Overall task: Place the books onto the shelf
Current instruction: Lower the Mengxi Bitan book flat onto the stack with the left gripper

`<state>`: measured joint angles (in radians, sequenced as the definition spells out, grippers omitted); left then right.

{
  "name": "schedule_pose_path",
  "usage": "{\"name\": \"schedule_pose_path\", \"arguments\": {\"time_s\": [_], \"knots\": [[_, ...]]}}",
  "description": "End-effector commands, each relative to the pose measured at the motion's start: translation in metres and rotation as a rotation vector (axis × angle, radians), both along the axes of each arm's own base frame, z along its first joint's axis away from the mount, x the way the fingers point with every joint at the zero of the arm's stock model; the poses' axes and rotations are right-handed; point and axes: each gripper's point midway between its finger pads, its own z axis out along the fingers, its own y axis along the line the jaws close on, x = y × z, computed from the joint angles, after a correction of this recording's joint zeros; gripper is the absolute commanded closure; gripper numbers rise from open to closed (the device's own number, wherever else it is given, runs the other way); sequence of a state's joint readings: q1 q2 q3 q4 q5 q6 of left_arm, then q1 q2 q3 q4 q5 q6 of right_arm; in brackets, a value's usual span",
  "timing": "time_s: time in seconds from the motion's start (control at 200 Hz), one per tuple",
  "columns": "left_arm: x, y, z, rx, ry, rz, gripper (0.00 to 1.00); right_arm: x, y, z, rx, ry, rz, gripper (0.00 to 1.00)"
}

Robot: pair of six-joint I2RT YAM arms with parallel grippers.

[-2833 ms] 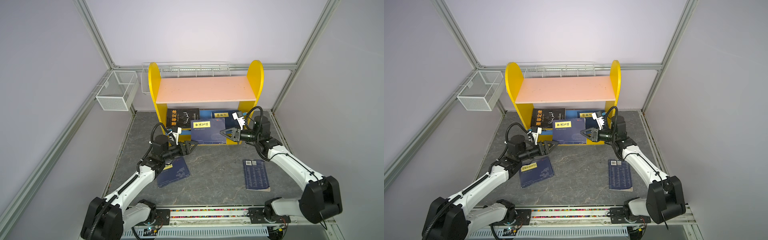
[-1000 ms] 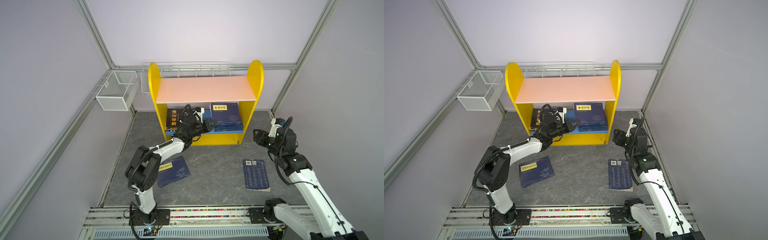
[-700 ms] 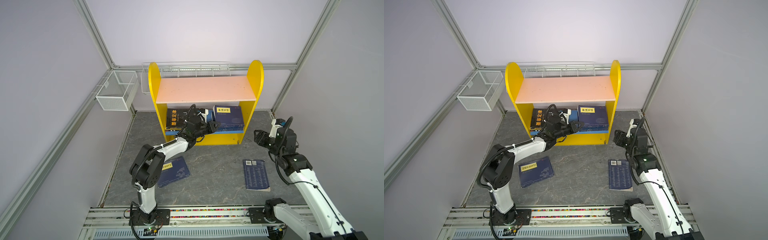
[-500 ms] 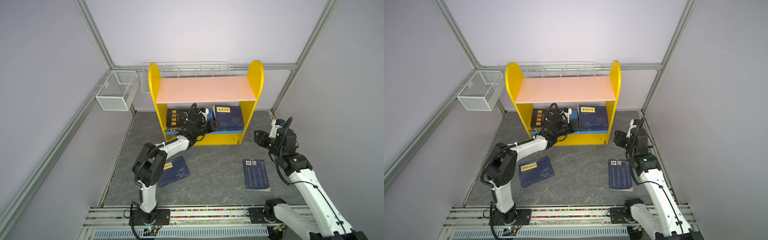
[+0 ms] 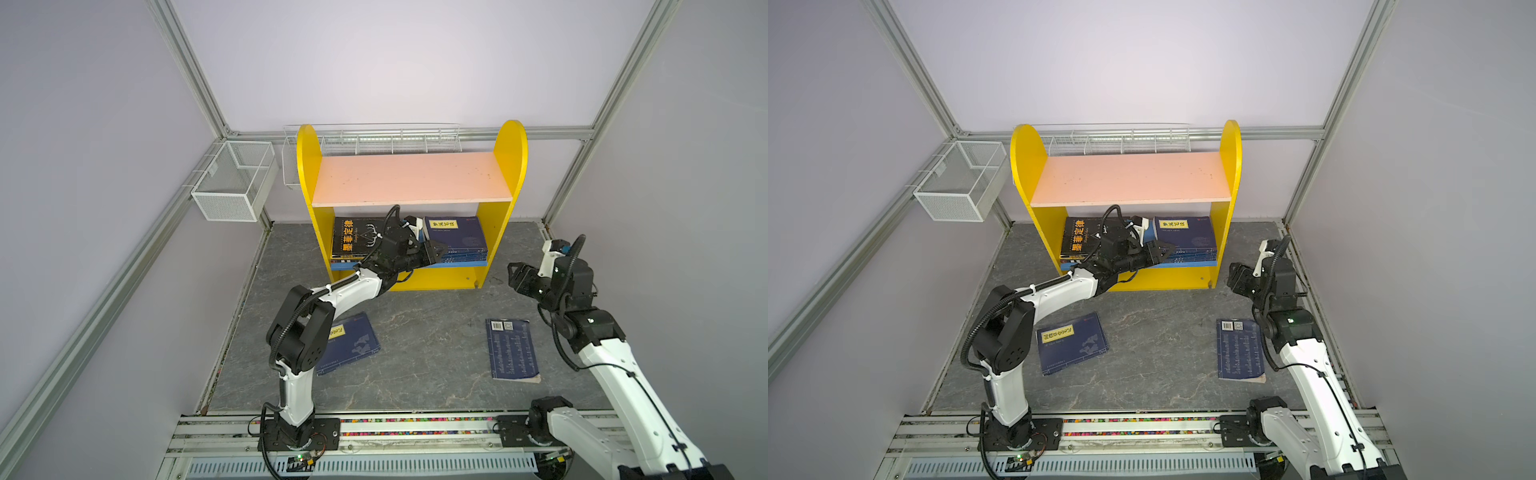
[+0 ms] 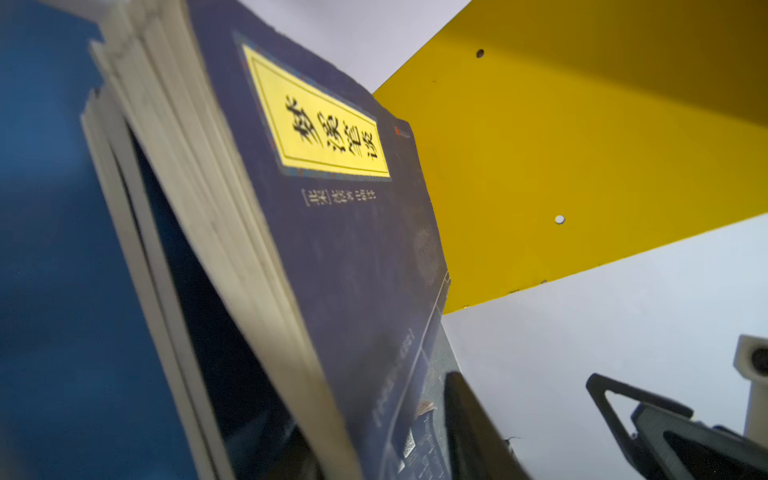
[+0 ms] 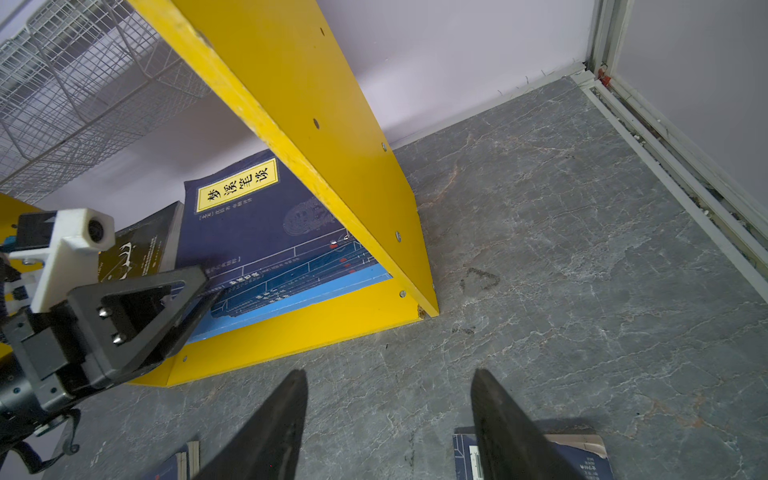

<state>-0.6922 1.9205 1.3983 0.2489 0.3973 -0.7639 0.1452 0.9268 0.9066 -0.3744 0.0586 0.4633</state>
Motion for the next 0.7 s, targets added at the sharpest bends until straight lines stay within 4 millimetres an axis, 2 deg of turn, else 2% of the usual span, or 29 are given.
{"name": "schedule_pose_path", "arguments": {"time_s": [0.0,0.13,0.33,0.495,0.695], "knots": [[-0.005,-0.008,0.019,0.011,-0.048,-0.024,0.5,-0.002,0.0,-0.004,-0.005,0.0,0.013,0.34],[0.001,0.003,0.026,0.042,-0.047,0.047,0.36,-0.003,-0.001,-0.005,-0.011,0.006,0.01,0.34],[0.005,0.019,0.041,0.13,-0.058,0.116,0.2,-0.004,-0.005,-0.011,-0.021,0.029,-0.008,0.34],[0.001,0.028,0.036,0.218,-0.055,0.121,0.19,-0.002,-0.01,-0.022,-0.025,0.074,-0.044,0.34],[-0.006,0.038,0.028,0.262,-0.077,0.129,0.21,0.0,-0.008,-0.032,-0.017,0.107,-0.036,0.34]]}}
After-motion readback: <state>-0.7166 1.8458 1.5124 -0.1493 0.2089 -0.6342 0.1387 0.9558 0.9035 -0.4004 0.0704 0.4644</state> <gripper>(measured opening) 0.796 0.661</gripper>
